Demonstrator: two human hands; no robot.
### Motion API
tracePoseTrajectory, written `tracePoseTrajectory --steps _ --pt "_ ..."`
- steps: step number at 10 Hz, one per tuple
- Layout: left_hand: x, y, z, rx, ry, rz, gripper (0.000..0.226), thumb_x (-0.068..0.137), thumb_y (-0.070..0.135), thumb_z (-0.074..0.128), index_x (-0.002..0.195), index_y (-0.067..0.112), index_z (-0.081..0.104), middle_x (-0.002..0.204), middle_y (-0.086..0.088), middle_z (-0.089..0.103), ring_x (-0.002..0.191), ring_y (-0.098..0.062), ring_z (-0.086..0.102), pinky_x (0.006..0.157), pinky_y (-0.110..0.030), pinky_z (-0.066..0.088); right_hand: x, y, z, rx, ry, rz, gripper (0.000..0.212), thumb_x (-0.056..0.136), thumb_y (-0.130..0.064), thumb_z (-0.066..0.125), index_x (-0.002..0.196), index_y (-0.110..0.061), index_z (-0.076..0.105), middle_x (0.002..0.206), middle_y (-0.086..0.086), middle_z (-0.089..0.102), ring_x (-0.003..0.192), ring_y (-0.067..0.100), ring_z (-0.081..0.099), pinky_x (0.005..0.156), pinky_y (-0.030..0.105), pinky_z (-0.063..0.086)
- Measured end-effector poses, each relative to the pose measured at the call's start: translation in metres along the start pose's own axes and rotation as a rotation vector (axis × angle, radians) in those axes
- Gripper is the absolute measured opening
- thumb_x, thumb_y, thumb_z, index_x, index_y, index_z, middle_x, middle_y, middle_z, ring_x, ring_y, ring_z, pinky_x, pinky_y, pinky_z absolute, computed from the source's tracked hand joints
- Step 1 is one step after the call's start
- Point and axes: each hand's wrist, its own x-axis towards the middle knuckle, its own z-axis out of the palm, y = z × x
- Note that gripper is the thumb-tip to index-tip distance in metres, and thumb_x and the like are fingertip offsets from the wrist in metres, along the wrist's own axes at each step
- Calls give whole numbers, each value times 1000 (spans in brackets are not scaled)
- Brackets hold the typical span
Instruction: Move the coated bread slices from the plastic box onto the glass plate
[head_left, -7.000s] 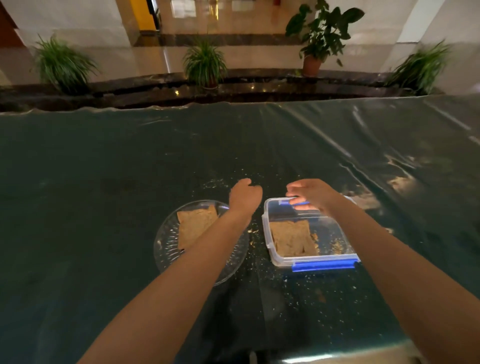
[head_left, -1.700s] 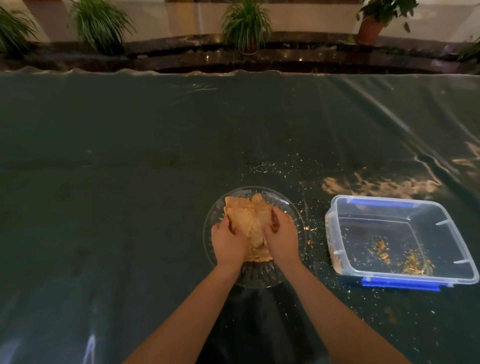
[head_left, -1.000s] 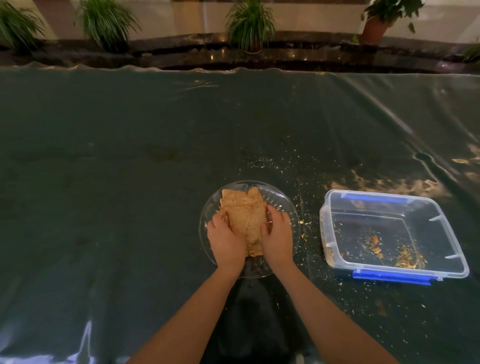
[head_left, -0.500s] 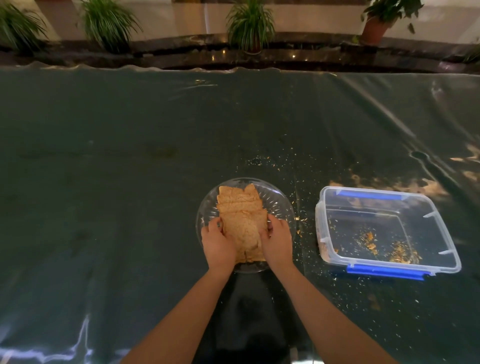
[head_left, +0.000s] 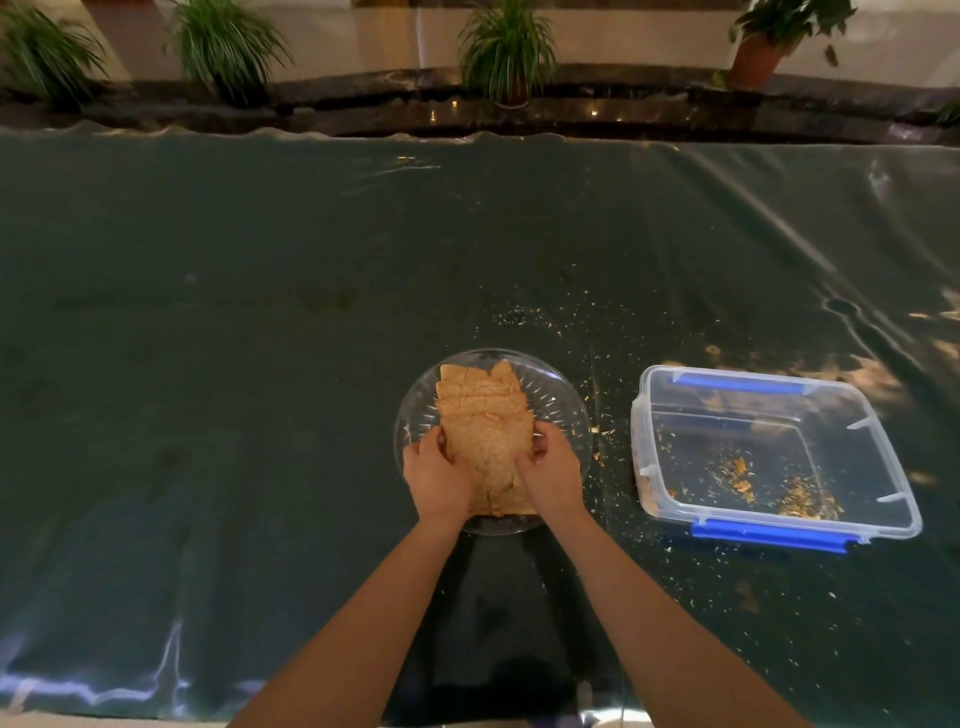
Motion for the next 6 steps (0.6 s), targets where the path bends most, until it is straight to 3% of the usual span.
tracePoseTrajectory --steps 1,3,4,5,6 --pt "0 -4 -1 -29 -4 15 42 88 11 54 130 11 56 129 -14 50 115 -29 56 103 -43 48 -1 3 0 24 -4 -6 39 82 -6 60 121 -7 52 103 4 60 87 12 54 74 22 41" --pt "3 -4 -1 0 8 1 48 87 15 56 135 10 51 135 -15 46 124 -31 48 106 -46 45 2 2 0 -15 20 -25 42 80 -12 62 120 -7 53 119 12 54 106 24 56 93 37 50" --pt "7 -1 -2 4 -34 7 47 87 20 56 132 9 51 133 -14 54 126 -32 48 105 -49 45 6 -6 -2 6 25 -24 42 79 -12 62 120 -7 52 117 12 56 108 26 55 94 40 50" --pt "8 -3 -2 -21 -92 18 43 86 21 54 127 10 54 125 -12 61 120 -31 55 101 -48 49 11 -8 -2 25 8 -57 26 80 -11 58 106 -5 58 106 14 62 102 30 59 87 39 52" --pt "9 0 -5 34 -9 90 47 89 25 53 133 8 51 134 -14 56 128 -33 49 106 -49 44 12 -10 -8 -34 16 -78 45 86 -20 57 128 -8 48 125 11 55 119 27 49 101 44 45"
